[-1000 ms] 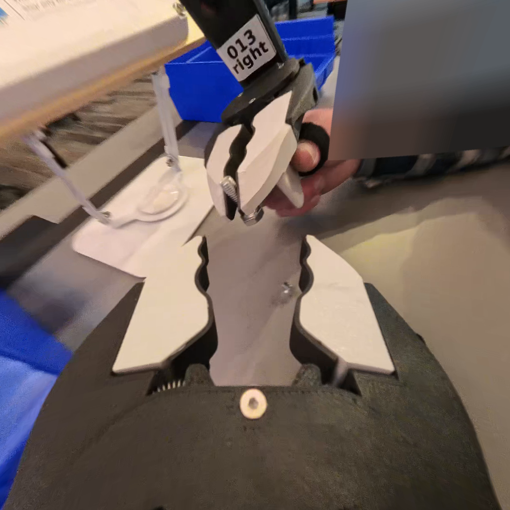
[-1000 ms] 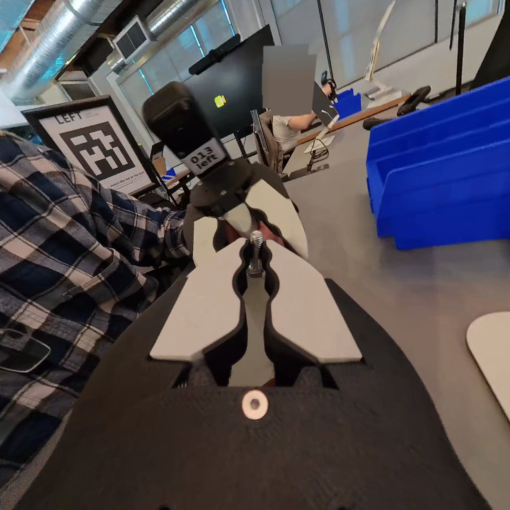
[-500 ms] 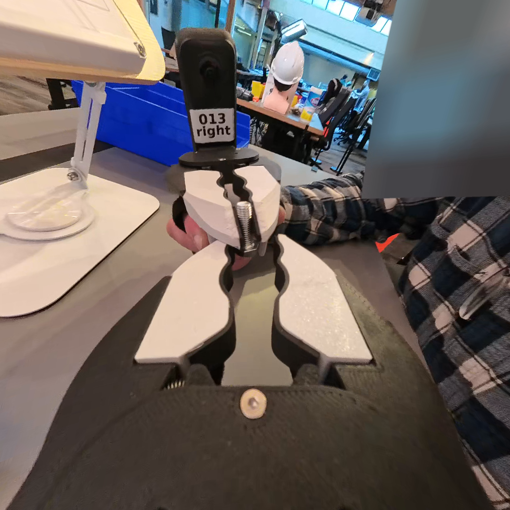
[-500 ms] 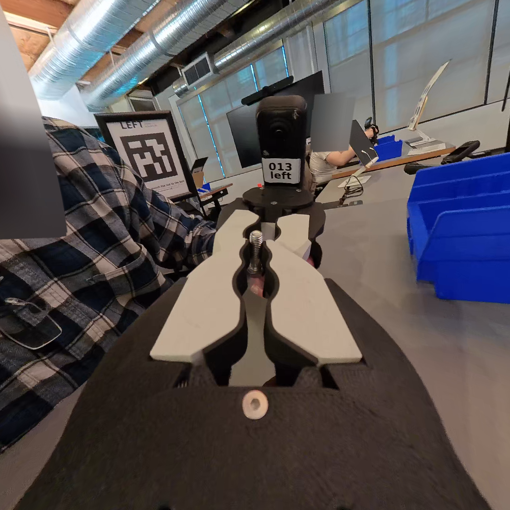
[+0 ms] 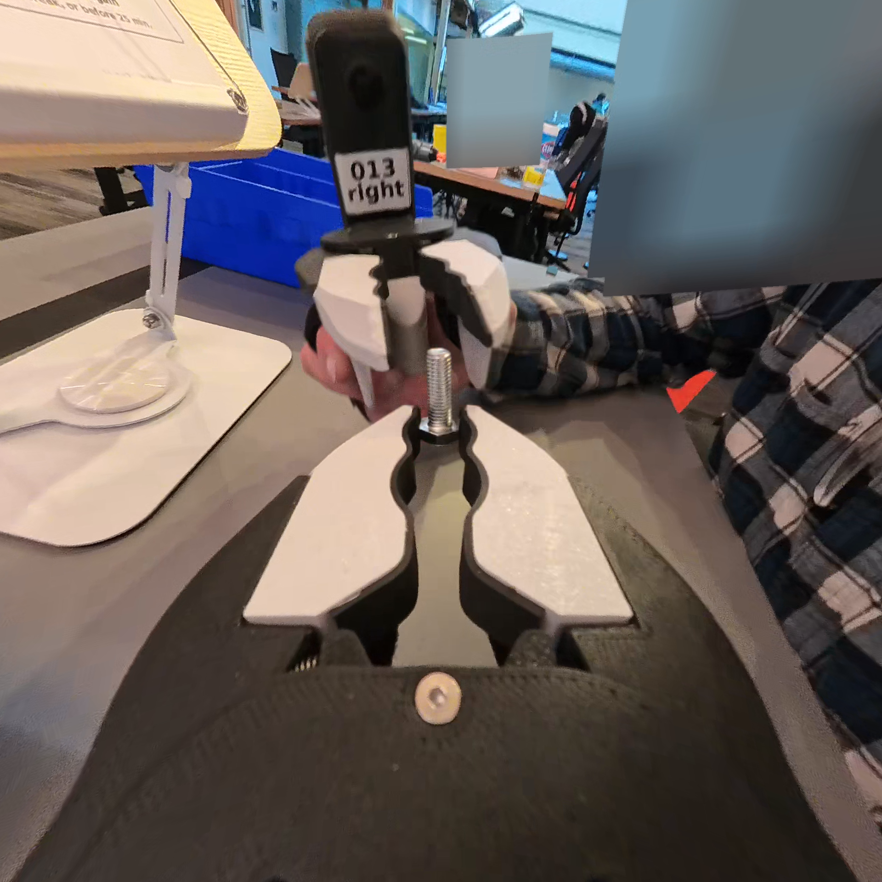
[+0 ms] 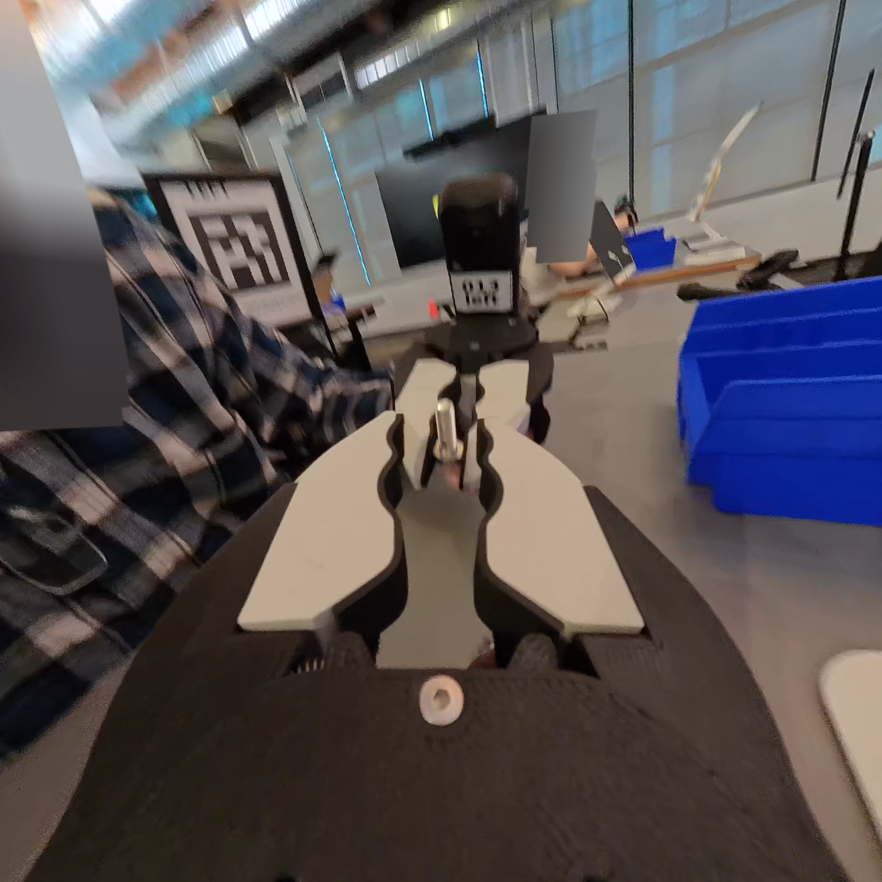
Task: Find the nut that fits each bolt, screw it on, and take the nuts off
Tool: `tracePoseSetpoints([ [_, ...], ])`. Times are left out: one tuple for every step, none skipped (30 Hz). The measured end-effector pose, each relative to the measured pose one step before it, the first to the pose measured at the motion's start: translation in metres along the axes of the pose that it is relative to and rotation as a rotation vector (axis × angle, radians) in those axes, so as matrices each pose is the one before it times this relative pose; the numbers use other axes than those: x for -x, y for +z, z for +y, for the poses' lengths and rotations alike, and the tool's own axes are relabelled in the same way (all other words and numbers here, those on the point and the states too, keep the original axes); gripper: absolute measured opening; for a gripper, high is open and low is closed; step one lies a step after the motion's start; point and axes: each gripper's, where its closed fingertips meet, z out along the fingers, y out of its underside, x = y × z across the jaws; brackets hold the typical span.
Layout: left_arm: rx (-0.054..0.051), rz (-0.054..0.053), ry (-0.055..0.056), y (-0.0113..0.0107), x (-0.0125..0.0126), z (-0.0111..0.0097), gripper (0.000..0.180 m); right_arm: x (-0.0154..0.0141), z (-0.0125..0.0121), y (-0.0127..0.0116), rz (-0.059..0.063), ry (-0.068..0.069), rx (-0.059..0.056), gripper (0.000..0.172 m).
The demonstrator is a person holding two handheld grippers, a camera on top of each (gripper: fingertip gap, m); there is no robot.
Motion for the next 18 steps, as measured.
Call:
tracePoseSetpoints([
  [0.0193,-0.0078,0.0184,-0.00449,0.00155,0.00223,0.015,-0.00183,0.00660,-0.00324,0.0225,-0.0363,0.0769,0.027],
  [0.0189,-0.0102,0.0181,-0.00463,0.00202,0.00243,0.015,-0.00135,0.01165,-0.00184,0.0158,-0.0370,0.1069,0.026],
  [0.0034,-0.0100,0.0067,-0.00477,0.00254,0.00045,0.015,-0.00158,0.01469,-0.00028,0.0134,-0.0349,0.1194,0.023],
  [0.0037,-0.0136,0.0036,-0.00429,0.00320,0.00066,0.015,-0.00490,0.01672,0.00077,0.0356,-0.0348,0.1224,0.023],
  [0.0130,-0.0354,0.0184,-0.00383,0.00540,0.00201,0.015,-0.00408,0.01510,0.00174,0.0348,-0.0258,0.0994,0.023],
  [0.0133,-0.0375,0.0219,-0.00316,0.00503,0.00242,0.015,-0.00076,0.01049,0.00252,0.0138,-0.0014,0.0592,0.025],
  [0.0188,-0.0304,0.0181,-0.00235,0.00390,0.00335,0.015,-0.00002,0.00578,0.00232,0.0118,0.0239,0.0220,0.027],
  [0.0139,-0.0228,0.0131,-0.00183,0.00268,0.00320,0.015,-0.00231,0.00438,0.00155,0.0319,0.0413,0.0079,0.028],
  [0.0007,-0.0060,-0.0020,-0.00184,0.00108,0.00207,0.015,-0.00445,0.00673,0.00144,0.0510,0.0502,0.0254,0.031],
  [0.0003,-0.0056,-0.0098,-0.00167,0.00165,0.00245,0.015,-0.00302,0.00803,0.00190,0.0525,0.0461,0.0384,0.037],
  [0.0072,-0.0170,-0.0021,-0.00129,0.00347,0.00329,0.015,-0.00181,0.00743,0.00176,0.0574,0.0431,0.0354,0.035],
  [0.0114,-0.0085,-0.0001,-0.00072,0.00245,0.00338,0.015,-0.00073,0.00654,0.00169,0.0552,0.0474,0.0261,0.032],
  [0.0091,-0.0008,-0.0060,-0.00023,0.00163,0.00265,0.015,0.00370,0.00376,0.00199,0.0247,0.0407,0.0049,0.034],
  [0.0040,-0.0075,-0.0058,-0.00003,0.00254,0.00171,0.015,0.00512,0.00190,0.00216,0.0137,0.0232,-0.0018,0.035],
  [0.0052,-0.0038,-0.0045,0.00039,0.00178,0.00171,0.015,0.00048,0.00285,0.00235,0.0409,0.0055,0.0167,0.034],
  [0.0042,0.0035,-0.0066,0.00056,0.00051,0.00134,0.015,-0.00184,0.00384,0.00284,0.0496,-0.0044,0.0299,0.035],
  [-0.0024,0.0023,-0.0053,0.00041,-0.00005,0.00010,0.015,-0.00046,0.00295,0.00329,0.0323,0.0020,0.0208,0.035],
  [-0.0008,-0.0017,0.0006,0.00007,-0.00037,-0.00007,0.015,0.00062,0.00154,0.00332,0.0188,0.0101,0.0094,0.034],
])
